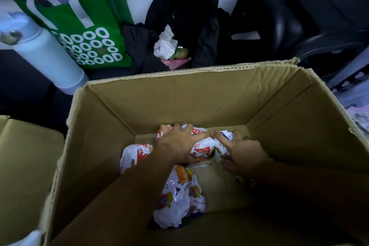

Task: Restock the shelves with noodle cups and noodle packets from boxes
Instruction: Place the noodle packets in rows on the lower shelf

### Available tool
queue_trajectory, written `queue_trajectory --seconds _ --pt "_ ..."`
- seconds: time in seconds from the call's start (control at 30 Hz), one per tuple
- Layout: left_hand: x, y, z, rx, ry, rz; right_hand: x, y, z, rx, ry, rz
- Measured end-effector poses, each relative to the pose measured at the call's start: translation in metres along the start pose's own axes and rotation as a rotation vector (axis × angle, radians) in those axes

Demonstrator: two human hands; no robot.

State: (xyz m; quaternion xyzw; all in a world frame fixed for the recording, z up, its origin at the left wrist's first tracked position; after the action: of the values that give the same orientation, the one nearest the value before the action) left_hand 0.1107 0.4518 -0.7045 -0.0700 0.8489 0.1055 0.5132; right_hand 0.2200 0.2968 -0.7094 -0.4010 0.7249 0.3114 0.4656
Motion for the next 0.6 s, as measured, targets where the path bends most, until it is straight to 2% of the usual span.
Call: queue_trajectory --seconds 0.3,0.47,0.6 --pt "-0.001 -0.002 0.006 0.006 0.033 -0.042 -0.005 -0.003 0.008 -0.067 0.058 0.069" --pt "-0.006 -0.003 0.010 0.013 0.119 -0.056 -0.009 -0.006 0.019 -0.106 0.134 0.090" --pt "-0.019 -0.002 0.003 0.054 0.193 -0.064 -0.022 0.000 0.039 -0.146 0.295 0.080"
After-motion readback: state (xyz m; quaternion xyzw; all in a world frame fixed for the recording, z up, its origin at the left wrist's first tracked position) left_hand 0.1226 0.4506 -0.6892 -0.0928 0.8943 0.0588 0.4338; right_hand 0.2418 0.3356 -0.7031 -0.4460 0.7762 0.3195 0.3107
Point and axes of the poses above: each hand's wrist, its own z-axis towards the middle knuckle, its own x-axis out of the palm, y = z × x, the point moved 6 cm from there along z, towards the middle knuckle, and after that the axes turned 9 degrees about z, right-handed, at the moved point
